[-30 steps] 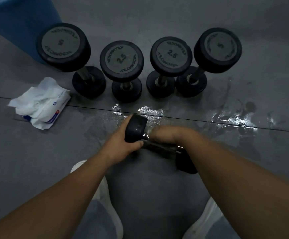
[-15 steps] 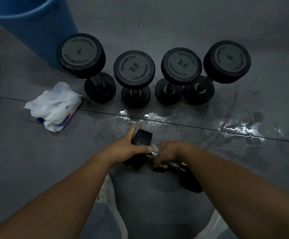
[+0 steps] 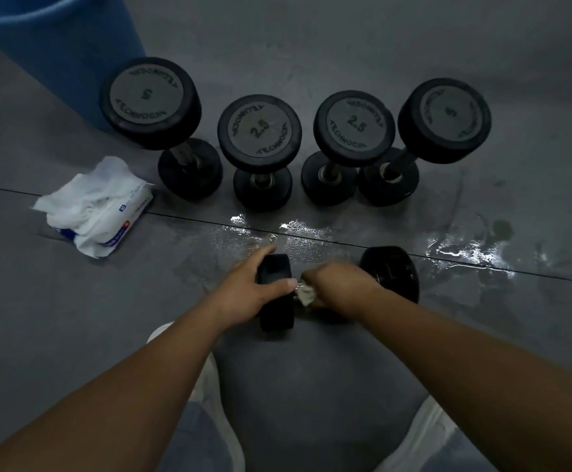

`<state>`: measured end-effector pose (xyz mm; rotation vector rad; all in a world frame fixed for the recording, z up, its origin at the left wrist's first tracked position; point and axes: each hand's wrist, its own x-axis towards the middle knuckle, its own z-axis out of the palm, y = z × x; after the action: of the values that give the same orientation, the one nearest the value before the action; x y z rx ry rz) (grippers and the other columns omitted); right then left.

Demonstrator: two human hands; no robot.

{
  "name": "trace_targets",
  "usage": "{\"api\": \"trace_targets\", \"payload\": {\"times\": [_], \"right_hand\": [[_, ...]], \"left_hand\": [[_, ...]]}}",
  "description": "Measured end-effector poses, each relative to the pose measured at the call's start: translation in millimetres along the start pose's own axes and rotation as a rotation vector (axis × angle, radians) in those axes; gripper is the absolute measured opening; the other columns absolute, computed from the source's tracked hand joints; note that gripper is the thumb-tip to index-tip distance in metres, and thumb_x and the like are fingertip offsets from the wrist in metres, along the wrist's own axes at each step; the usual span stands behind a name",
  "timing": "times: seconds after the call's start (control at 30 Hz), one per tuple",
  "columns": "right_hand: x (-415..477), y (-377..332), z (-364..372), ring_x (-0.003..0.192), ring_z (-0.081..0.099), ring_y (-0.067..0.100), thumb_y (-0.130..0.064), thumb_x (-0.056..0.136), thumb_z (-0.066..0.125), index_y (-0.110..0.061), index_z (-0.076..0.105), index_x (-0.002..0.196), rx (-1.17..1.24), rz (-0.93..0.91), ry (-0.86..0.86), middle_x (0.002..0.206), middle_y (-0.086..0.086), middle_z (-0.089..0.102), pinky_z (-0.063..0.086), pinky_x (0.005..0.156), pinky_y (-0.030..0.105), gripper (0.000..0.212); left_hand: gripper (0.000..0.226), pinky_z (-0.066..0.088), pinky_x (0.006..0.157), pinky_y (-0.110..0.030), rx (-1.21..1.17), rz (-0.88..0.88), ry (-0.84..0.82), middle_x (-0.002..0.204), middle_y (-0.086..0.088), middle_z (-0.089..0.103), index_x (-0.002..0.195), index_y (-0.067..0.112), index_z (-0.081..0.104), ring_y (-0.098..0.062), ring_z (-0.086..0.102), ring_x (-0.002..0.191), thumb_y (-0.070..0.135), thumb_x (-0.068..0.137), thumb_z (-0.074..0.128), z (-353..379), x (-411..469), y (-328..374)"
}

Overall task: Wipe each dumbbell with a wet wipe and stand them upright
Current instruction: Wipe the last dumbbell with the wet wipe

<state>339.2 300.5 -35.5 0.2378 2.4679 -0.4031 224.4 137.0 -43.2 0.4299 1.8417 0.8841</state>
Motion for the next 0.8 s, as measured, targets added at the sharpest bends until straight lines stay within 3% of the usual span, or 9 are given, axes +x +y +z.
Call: {"api": "trace_targets", "payload": {"times": [0.1,0.17,0.27,0.33,0.4,0.47,0.6,0.73,0.8], "right_hand": [[-22.6,-3.4,-12.7,0.099,0.063,0.028,-0.031,0.086,0.054,-0.024,0.057,0.105,-0.06,-0.048,0.099,0.106,0.004,0.065,0.044,0.073,0.031,0.02],[-35.2,-4.3,-25.1,0.097,0.063,0.028,-0.032,0.085,0.053,-0.025,0.057,0.103,-0.043,0.021,0.221,0.104,0.002,0.065,0.042,0.07,0.029,0.02],[-36.5,-0.8,-23.7,0.094,0.062,0.032,-0.03,0.086,0.052,-0.019,0.051,0.104,0.229,0.427,0.382,0.101,0.008,0.063,0.042,0.07,0.034,0.02],[-30.8,-9.0,-6.8,0.1,0.057,0.033,-0.041,0.083,0.056,-0.016,0.047,0.111,0.281,0.553,0.373,0.109,0.01,0.055,0.044,0.076,0.037,0.038],[-23.7,-26.7,16.3,0.103,0.05,0.031,-0.041,0.082,0.054,-0.016,0.049,0.115,0.126,0.496,0.369,0.113,0.009,0.051,0.042,0.082,0.038,0.042],[-20.2,-40.3,29.3,0.099,0.049,0.03,-0.031,0.082,0.053,-0.02,0.058,0.107,0.051,0.388,0.461,0.107,0.004,0.057,0.038,0.081,0.039,0.028],[-32.3,-18.7,19.5,0.093,0.055,0.03,-0.01,0.08,0.056,-0.02,0.068,0.096,0.227,0.194,0.427,0.098,0.003,0.066,0.042,0.075,0.035,0.023],[-35.8,3.6,2.6,0.088,0.057,0.021,-0.019,0.091,0.056,-0.014,0.071,0.103,0.485,0.418,0.613,0.105,0.006,0.056,0.043,0.081,0.025,0.019],[-19.4,1.3,2.4,0.09,0.058,0.025,-0.021,0.092,0.054,-0.015,0.069,0.105,0.445,0.471,0.568,0.105,0.008,0.053,0.045,0.083,0.027,0.021]], "left_hand": [[0.087,0.045,0.107,-0.041,0.047,0.019,-0.005,0.136,0.001,0.052,0.133,0.055,0.042,-0.014,0.055,0.122,0.076,0.054,0.073,0.6,-1.2,-6.7],[0.082,0.047,0.105,-0.04,0.021,0.017,0.002,0.134,0.001,0.054,0.133,0.054,0.044,-0.013,0.056,0.118,0.071,0.058,0.075,-0.4,-1.0,-3.6],[0.067,0.052,0.096,-0.038,-0.062,-0.004,-0.005,0.128,0.0,0.059,0.137,0.043,0.047,-0.014,0.061,0.108,0.05,0.077,0.077,-1.6,2.5,3.8],[0.061,0.052,0.093,-0.039,-0.084,-0.005,0.015,0.125,0.0,0.061,0.137,0.04,0.047,-0.015,0.062,0.104,0.043,0.083,0.075,-1.4,5.4,6.7],[0.06,0.052,0.092,-0.039,-0.096,-0.006,0.027,0.123,0.0,0.062,0.137,0.038,0.048,-0.015,0.062,0.104,0.041,0.084,0.074,-0.8,8.1,6.8],[0.06,0.052,0.093,-0.039,-0.105,0.001,0.021,0.122,0.002,0.062,0.138,0.038,0.048,-0.015,0.062,0.106,0.041,0.083,0.074,-0.8,7.7,5.5],[0.061,0.053,0.095,-0.041,-0.093,0.027,0.001,0.126,0.004,0.06,0.136,0.041,0.048,-0.015,0.061,0.112,0.043,0.081,0.076,-2.3,6.4,0.3],[0.064,0.055,0.089,-0.04,-0.11,0.014,0.006,0.125,0.004,0.06,0.132,0.046,0.049,-0.016,0.062,0.109,0.054,0.074,0.076,-3.3,9.0,1.0],[0.063,0.054,0.091,-0.041,-0.111,0.014,0.016,0.125,0.003,0.061,0.134,0.044,0.048,-0.018,0.063,0.108,0.052,0.078,0.076,-3.3,10.7,1.6]]}}
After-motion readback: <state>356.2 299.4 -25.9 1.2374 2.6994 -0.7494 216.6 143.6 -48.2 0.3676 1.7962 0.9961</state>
